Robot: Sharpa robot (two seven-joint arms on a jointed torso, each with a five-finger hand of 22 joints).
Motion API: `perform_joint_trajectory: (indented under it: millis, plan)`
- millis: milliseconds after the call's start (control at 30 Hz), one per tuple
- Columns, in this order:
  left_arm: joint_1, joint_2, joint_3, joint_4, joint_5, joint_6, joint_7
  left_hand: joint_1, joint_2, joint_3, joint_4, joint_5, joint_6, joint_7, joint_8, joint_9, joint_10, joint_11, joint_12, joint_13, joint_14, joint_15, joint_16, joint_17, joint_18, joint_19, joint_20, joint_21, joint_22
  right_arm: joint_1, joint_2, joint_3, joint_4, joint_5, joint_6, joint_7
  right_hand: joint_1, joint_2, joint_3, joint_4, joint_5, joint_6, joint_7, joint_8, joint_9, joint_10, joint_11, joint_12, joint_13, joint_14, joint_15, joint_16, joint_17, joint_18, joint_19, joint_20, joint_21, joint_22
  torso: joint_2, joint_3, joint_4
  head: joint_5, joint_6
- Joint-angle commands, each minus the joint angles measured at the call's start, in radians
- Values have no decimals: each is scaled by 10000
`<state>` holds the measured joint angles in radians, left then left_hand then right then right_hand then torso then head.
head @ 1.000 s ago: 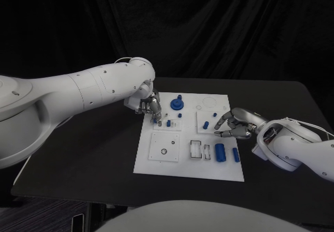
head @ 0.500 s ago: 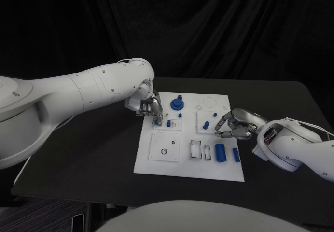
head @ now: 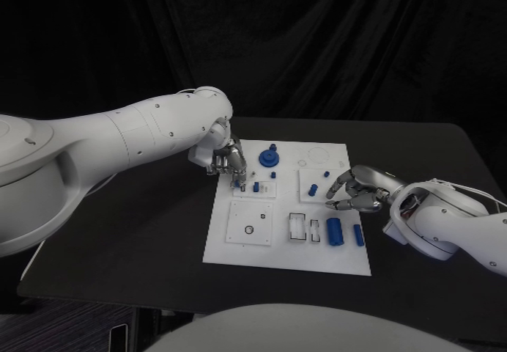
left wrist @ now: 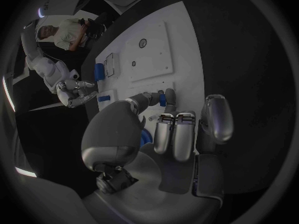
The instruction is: Assemble the parts on the task board
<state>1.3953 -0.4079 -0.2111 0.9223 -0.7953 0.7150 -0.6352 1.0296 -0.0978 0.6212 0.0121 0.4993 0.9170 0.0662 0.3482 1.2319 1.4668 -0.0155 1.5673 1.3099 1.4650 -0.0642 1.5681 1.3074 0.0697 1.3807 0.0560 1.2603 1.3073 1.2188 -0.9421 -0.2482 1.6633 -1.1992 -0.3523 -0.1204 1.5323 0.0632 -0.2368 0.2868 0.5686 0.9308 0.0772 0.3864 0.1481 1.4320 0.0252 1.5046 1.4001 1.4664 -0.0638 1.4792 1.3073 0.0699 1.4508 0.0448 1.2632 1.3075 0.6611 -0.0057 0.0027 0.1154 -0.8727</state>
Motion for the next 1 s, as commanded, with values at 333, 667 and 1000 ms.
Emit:
perform_joint_trajectory:
  millis: [333, 667, 1000]
  plan:
    - [-153, 177, 6, -301, -265, -358, 107, -159, 315, 841, -1027, -278, -121, -8, -206, -48, 1040, 111, 35, 2609, 1058, 120, 27, 2634, 67, -79, 27, -61, 1618, -21, 46, 3, -1, -60, 204, -267, 452, 486, 59, 11, 52, 29, 13, 62, -14, 242, -272, -133, -415, 691, -45, -69, 920, 38, -29, -34, -102, 1528, 6, 0, -8, -18, 1]
    - [-228, 209, 6, -512, -371, -736, 168, -232, 425, 822, -990, -269, -177, 18, -317, -87, 1040, 130, 35, 2609, 1058, 135, 27, 2634, 76, -105, 41, -103, 1605, -21, 91, 3, -35, -60, 207, -231, 453, 486, 60, 13, 51, 21, 17, 57, -17, 237, -270, -136, -422, 686, -43, -81, 901, 42, -37, -33, -122, 1522, 4, -5, -23, 10, 1]
    - [-255, 215, 7, -566, -381, -852, 176, -277, 477, 821, -970, -241, -175, 30, -360, -103, 1040, 141, 35, 2609, 1058, 144, 27, 2634, 77, -106, 49, -105, 1605, -25, 145, 3, -77, -60, 233, -209, 453, 487, 63, 17, 50, 9, 22, 52, -21, 230, -266, -140, -432, 685, -41, -80, 903, 44, -42, -32, -133, 1519, -2, 0, -5, -2, 1]
